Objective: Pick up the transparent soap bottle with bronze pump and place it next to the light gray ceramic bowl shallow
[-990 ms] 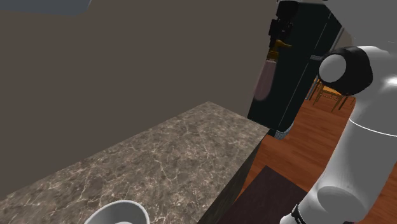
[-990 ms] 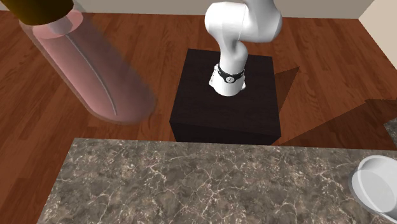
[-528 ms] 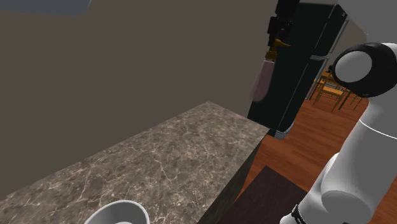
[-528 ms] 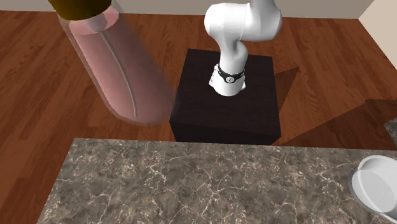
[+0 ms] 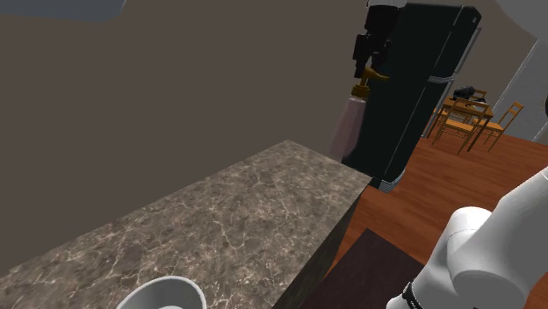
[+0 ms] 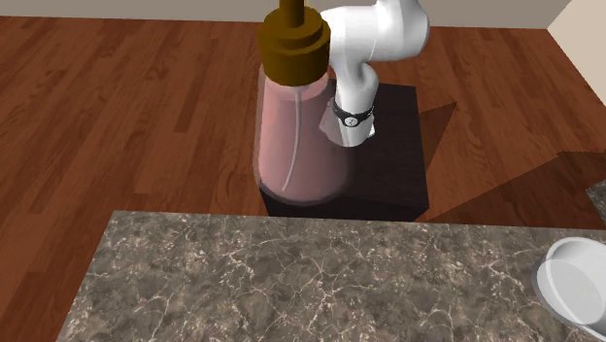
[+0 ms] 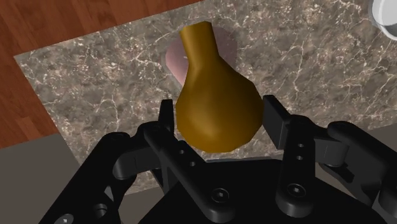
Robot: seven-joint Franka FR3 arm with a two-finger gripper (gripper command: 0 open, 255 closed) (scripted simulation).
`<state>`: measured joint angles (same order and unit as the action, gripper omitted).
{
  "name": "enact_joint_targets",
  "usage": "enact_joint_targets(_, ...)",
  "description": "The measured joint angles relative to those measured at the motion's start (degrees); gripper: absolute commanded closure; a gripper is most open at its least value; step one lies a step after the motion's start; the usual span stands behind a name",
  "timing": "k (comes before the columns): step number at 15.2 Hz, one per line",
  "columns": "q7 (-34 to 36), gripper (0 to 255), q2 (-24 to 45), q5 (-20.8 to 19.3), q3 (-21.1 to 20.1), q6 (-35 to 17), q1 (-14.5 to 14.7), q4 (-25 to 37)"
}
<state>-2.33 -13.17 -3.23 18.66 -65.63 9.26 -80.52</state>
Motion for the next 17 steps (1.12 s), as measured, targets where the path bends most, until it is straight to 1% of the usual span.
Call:
enact_joint_targets(2, 3.1, 255, -2.3, 0.0, -2.1, -1.3, 0.8, -3.6)
enact_joint_targets(3, 5.2, 255, -4.2, 0.0, -3.6, -2.5, 1.4, -6.6)
enact_joint_targets(7, 11.5, 255, -7.5, 0.9, -7.9, -5.2, 2.9, -12.8)
enact_joint_targets(9, 14.1, 255, -8.3, 1.6, -9.7, -5.9, 3.5, -14.3)
enact_joint_targets(11, 17.8, 255, -9.6, 2.6, -12.3, -8.0, 4.5, -17.7)
enact_joint_targets(12, 18.8, 255, -10.2, 2.8, -13.0, -8.6, 4.7, -18.9)
enact_joint_targets(17, 25.8, 255, -11.5, 5.0, -18.0, -12.2, 6.6, -23.7)
